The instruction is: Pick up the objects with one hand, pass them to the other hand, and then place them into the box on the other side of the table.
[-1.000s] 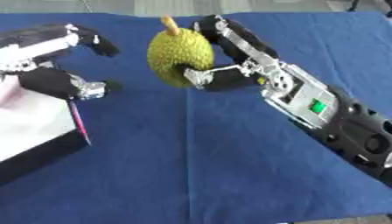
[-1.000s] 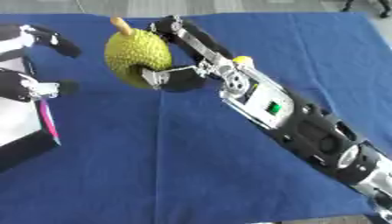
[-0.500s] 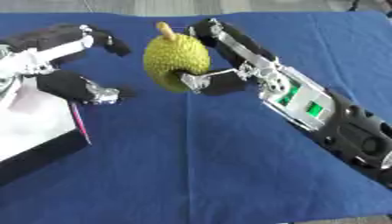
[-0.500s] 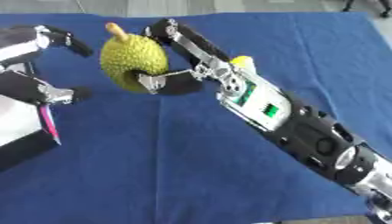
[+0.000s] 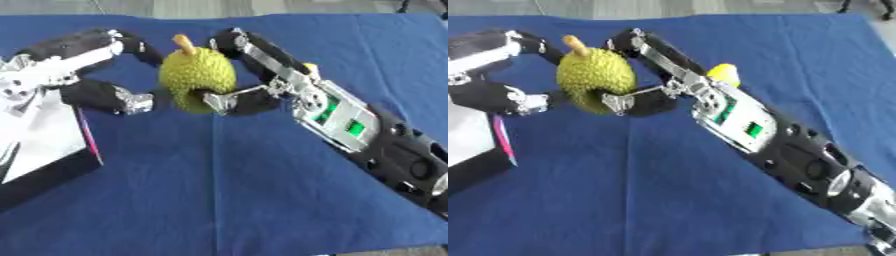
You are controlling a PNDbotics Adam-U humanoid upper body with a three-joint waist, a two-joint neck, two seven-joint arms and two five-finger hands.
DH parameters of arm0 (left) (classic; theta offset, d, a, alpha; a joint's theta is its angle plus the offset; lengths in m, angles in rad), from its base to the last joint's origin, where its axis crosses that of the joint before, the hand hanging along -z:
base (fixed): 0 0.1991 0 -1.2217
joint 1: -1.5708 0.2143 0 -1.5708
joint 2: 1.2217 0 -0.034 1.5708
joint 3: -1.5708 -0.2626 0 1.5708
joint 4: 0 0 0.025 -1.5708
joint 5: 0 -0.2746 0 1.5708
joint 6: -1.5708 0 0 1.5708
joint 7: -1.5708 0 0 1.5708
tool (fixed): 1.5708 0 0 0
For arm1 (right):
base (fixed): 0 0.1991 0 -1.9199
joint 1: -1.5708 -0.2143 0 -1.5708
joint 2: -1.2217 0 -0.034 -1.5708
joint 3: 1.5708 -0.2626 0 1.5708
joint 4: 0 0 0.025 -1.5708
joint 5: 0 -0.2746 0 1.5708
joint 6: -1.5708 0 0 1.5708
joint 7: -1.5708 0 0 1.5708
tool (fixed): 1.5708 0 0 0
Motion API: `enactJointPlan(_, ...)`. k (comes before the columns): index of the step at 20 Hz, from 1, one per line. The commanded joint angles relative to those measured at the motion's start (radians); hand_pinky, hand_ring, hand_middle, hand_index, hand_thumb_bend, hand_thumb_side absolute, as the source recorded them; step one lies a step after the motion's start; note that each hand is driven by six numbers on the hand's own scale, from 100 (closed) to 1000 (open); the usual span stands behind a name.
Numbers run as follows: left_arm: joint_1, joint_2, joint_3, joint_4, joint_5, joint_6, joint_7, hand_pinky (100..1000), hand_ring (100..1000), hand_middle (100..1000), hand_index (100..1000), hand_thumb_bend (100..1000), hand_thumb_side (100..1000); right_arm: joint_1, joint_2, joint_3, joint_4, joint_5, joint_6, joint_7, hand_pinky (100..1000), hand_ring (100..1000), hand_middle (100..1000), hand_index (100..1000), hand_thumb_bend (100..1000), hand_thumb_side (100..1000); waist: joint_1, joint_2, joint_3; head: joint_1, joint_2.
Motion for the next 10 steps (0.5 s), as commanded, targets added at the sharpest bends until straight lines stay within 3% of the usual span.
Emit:
enactJointPlan(1,-0.019,0.004,0.003,-0.036,0.026,0.014,-0.017,1000,830,729,849,384,745,-0.012,-0.011,-0.005,-0.012,0.008,-0.004,0.004,717,566,402,564,100,100,0.013,-0.008,-0.002,-0.003,-0.013)
enactJointPlan(3,-0.019,0.005,0.0,-0.044,0.032,0.018,-0.022,1000,831,726,848,389,788,-0.01,-0.012,-0.006,-0.011,0.008,-0.005,0.003,717,565,402,563,100,100,0.013,-0.007,-0.002,-0.003,-0.011)
enactJointPlan(10,-0.013,0.009,-0.004,-0.07,0.038,0.018,-0.066,1000,837,734,857,404,789,-0.005,-0.01,-0.003,-0.015,0.01,-0.012,0.004,712,562,399,560,100,100,0.011,-0.004,0.0,-0.004,-0.007)
